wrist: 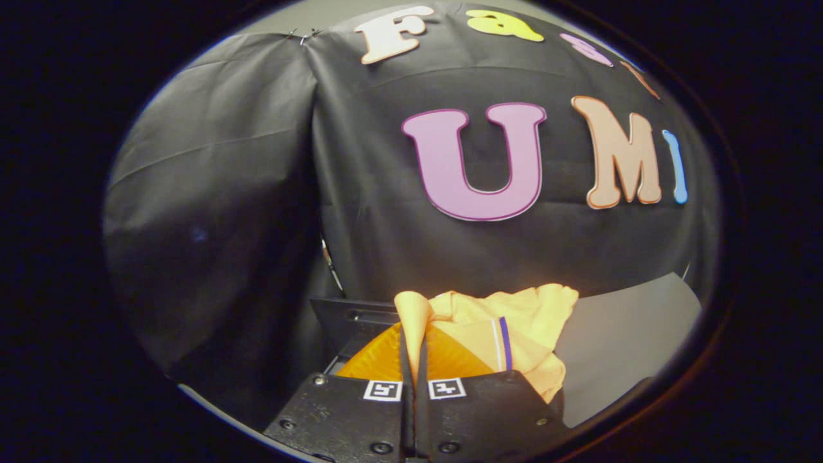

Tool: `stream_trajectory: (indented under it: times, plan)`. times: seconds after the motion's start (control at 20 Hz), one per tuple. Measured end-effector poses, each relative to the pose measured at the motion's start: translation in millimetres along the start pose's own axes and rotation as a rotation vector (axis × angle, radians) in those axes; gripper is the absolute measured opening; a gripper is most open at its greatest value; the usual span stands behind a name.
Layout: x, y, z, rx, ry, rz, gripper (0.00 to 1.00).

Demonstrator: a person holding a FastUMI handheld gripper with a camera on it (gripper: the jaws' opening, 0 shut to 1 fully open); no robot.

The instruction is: Put the clothes into the washing machine and then close the washing machine lid.

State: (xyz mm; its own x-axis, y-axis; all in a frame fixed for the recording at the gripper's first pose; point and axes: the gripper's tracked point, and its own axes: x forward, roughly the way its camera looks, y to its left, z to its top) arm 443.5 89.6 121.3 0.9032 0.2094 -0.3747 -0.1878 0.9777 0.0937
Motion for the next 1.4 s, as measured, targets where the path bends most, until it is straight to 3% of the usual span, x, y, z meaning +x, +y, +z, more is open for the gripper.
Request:
stream_trajectory:
  times: [0.7, 0.8, 0.95, 1.1, 1.4]
  plan:
    - [66, 41, -71, -0.023, 0.123, 0.055, 0.01]
    - [71, 43, -81, 0.017, 0.144, 0.058, 0.07]
    - [75, 42, -88, 0.124, 0.129, 0.068, 0.22]
    - [72, 43, -81, 0.104, 0.104, 0.080, 0.36]
    - [69, 63, -48, -0.031, -0.012, 0.108, 0.99]
